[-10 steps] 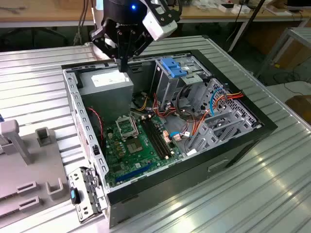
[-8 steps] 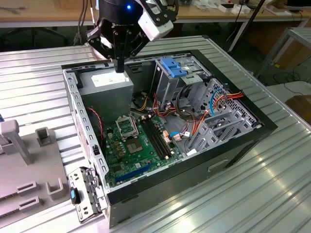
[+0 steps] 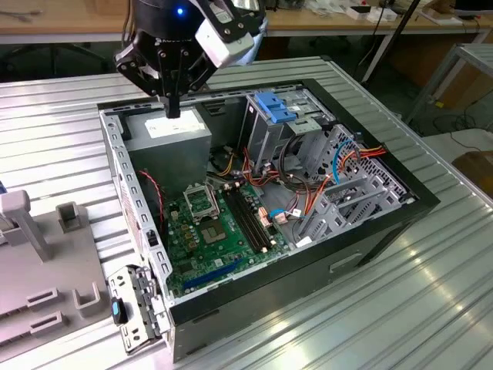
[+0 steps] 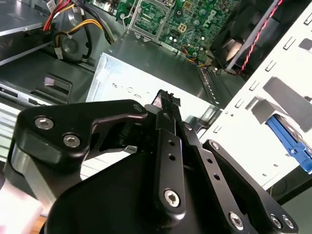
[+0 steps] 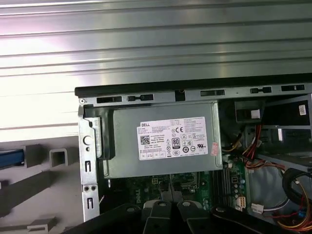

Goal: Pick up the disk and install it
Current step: 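Reach for the disk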

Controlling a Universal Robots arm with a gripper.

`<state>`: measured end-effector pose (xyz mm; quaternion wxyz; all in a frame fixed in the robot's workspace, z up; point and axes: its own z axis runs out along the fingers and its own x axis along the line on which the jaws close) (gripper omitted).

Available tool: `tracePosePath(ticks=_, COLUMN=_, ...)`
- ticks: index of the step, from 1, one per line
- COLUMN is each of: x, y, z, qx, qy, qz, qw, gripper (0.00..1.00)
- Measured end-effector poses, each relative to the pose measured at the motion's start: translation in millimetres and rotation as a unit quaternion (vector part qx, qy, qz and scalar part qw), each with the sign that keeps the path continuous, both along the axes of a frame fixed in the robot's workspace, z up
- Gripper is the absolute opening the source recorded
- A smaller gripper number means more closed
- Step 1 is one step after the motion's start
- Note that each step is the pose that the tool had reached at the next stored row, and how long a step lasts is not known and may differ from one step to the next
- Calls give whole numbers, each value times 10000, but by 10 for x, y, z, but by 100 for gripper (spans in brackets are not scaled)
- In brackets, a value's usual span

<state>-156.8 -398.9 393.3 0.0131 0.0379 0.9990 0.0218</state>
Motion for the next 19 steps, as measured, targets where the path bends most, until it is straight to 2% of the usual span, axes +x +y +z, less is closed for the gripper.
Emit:
tracePosePath(ticks=2, x=-33, y=0, z=0, qx=0, qy=0, qz=0, qw=10000, gripper=11)
tracePosePath(ticks=6, x=-169, y=0, z=-1, qx=0, qy=0, qz=0, qw=10000, gripper=11)
tracePosePath(ticks=13, x=-305, y=0, z=-2, qx=0, qy=0, qz=0, qw=10000, gripper=11)
tracePosePath(ticks=19, x=-461, y=0, z=-2, qx=0, qy=0, qz=0, qw=10000, gripper=11)
